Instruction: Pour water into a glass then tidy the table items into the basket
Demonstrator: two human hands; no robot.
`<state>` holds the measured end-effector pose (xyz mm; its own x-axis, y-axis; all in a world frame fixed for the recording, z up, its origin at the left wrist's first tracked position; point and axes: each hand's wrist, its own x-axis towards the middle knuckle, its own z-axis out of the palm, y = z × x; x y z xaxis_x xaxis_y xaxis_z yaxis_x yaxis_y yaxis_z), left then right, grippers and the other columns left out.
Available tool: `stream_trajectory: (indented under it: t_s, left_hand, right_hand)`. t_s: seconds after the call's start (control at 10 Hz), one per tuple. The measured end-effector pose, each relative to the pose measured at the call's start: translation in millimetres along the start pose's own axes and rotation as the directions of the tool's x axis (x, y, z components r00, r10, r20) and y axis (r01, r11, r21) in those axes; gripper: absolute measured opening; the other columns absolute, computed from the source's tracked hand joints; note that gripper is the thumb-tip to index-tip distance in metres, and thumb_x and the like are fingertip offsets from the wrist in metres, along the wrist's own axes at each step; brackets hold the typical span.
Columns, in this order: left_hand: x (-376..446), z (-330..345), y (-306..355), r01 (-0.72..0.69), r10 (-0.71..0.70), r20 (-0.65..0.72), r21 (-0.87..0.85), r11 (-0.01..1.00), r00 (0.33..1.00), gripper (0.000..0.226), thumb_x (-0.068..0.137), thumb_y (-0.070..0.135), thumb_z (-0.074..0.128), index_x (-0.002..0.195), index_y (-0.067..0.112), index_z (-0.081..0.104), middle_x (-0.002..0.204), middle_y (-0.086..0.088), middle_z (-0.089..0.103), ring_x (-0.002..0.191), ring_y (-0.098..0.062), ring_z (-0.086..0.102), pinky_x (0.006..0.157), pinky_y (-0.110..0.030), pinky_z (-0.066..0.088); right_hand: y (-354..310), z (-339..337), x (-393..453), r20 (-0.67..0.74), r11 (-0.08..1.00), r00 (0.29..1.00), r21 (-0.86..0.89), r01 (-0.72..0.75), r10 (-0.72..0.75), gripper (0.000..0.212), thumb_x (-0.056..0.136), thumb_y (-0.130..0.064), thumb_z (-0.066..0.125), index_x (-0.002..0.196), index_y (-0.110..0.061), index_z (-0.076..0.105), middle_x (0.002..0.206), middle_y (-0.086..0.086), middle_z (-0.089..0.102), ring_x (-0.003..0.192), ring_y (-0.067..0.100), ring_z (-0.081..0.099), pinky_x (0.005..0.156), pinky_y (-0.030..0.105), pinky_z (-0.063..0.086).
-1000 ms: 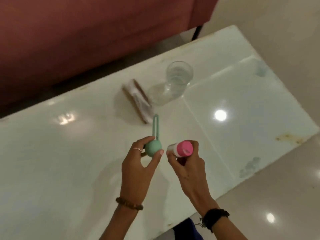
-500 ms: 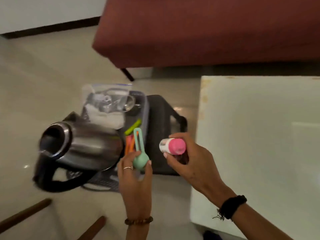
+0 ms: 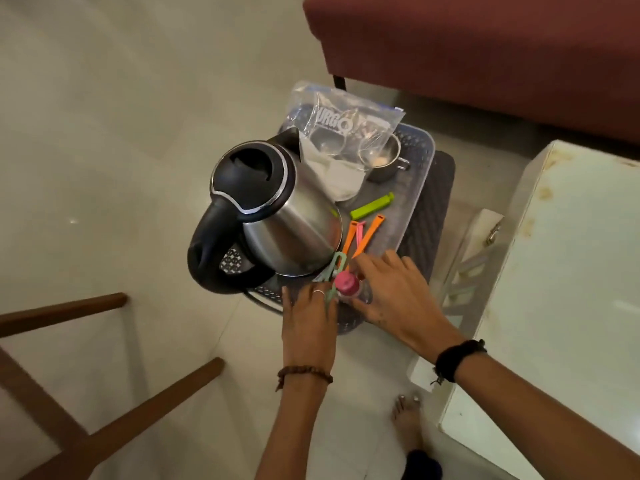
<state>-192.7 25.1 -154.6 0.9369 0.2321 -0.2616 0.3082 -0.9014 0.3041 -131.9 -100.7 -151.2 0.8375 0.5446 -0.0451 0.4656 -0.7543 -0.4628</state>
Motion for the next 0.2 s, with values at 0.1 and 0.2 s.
stream_trajectory:
  t_s: [0.1,0.2]
  left_hand:
    - [-6,6,4,-0.048,0.048,-0.003,0.098,0.994,0.999,0.038,0.098,0.021,0.033,0.136,0.022,0.038,0.145,0.005,0.04,0.139,-0.011,0.025,0.119,-0.046,-0.001]
    - [-21,8,25,-0.048,0.04,-0.123,-0.061,0.997,0.992,0.039,0.094,0.011,0.044,0.133,0.006,0.044,0.142,-0.013,0.044,0.139,-0.026,0.031,0.117,-0.045,0.008]
  right_hand:
    - [2,-6,-9,-0.009,0.998,0.999,0.053,0.033,-0.033,0.037,0.084,-0.039,0.058,0.111,-0.014,0.056,0.101,0.006,0.064,0.088,0.026,0.051,0.066,0.027,0.019]
    - [4,-11,-25,-0.095,0.989,0.995,0.146,0.026,-0.012,0.023,0.086,-0.025,0.057,0.102,-0.01,0.059,0.092,0.008,0.063,0.08,0.025,0.052,0.065,0.025,0.022]
